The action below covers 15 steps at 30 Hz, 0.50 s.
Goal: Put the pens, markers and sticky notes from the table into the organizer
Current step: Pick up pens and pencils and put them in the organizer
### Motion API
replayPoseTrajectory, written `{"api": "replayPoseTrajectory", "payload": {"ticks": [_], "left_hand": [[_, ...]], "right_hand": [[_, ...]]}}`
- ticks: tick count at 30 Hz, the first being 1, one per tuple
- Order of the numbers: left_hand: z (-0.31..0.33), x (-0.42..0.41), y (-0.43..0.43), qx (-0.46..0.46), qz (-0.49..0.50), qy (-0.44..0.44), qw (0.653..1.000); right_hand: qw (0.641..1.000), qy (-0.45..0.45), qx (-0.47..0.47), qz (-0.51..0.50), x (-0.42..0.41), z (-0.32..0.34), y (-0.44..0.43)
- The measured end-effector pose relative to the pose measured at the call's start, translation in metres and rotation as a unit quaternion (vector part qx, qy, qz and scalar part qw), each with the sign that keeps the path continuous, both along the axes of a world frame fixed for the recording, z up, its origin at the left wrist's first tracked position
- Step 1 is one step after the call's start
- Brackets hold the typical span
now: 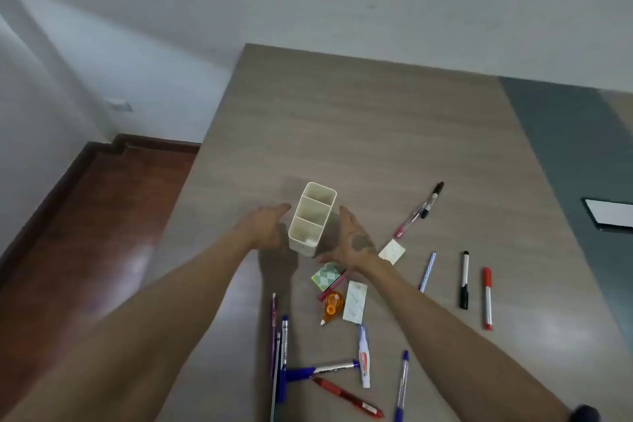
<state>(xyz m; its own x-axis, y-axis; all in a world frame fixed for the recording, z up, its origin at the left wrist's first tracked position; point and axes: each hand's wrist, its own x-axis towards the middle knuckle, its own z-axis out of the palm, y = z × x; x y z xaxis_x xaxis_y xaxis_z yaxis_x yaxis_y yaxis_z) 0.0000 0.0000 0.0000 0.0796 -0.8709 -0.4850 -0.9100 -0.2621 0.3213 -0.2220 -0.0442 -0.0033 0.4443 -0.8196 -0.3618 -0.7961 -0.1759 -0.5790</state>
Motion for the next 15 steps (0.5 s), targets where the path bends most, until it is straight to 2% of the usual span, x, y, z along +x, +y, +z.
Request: {"api": "replayPoseTrajectory", "payload": {"ticks": [4,7,15], "left_hand": [[-0.006,0.004,-0.016,-0.008,-0.004,0.043,0.999],[-0.012,0.006,-0.022,-0.044,-0.016,0.079,0.996],[-0.001,0.0,0.001,-0.082,-0.005,0.141,0.987]], "right_hand": [[0.996,-0.087,0.003,-0.001,0.007,-0.004,-0.009],[0.985,-0.165,0.053,-0.016,0.009,0.003,-0.008],[0.989,-0.111,0.065,0.068,0.006,0.011,-0.017]]}}
